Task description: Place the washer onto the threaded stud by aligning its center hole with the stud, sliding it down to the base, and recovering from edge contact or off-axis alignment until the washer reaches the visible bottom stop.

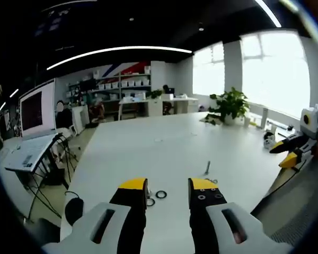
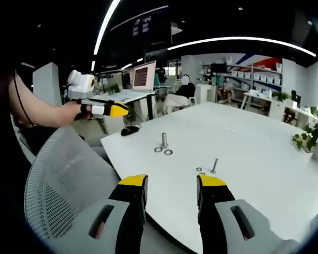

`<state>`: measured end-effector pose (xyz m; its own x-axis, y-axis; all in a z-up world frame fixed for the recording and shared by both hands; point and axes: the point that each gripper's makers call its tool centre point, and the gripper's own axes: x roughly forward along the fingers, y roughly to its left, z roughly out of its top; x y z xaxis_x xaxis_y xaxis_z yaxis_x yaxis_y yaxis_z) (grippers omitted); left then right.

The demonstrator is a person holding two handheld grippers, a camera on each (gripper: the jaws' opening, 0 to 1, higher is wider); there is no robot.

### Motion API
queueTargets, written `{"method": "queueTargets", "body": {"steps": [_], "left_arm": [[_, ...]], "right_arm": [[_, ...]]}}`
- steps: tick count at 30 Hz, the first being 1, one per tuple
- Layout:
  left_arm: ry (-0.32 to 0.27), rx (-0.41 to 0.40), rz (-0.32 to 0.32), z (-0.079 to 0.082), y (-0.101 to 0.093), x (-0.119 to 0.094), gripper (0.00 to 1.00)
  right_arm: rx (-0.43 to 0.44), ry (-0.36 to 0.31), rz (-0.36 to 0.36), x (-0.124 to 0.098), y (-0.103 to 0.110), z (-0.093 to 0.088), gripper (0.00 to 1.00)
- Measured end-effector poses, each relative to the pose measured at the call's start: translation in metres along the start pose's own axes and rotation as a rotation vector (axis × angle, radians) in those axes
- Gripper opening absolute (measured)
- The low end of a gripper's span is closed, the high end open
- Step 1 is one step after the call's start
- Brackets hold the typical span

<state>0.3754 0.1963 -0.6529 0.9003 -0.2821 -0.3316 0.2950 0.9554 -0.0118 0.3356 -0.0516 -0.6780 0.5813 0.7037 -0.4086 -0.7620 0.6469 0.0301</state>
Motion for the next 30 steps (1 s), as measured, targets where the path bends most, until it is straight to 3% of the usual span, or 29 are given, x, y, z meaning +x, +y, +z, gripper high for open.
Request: {"method": "queueTargets", "body": {"steps": [15, 30], "left_arm": [[-0.005, -0.006, 0.021, 0.0018, -0.0007, -0.0034, 0.29], [0.027, -0.014, 0.034, -0.0023, -0.0008, -0.0024, 0.29]], "right_arm": [[0.001, 0.006, 0.022, 0.0009, 0.0041, -0.0013, 0.39], [0.005, 0.02, 0.018, 0.0015, 0.0031, -0.0043, 0.39]]}}
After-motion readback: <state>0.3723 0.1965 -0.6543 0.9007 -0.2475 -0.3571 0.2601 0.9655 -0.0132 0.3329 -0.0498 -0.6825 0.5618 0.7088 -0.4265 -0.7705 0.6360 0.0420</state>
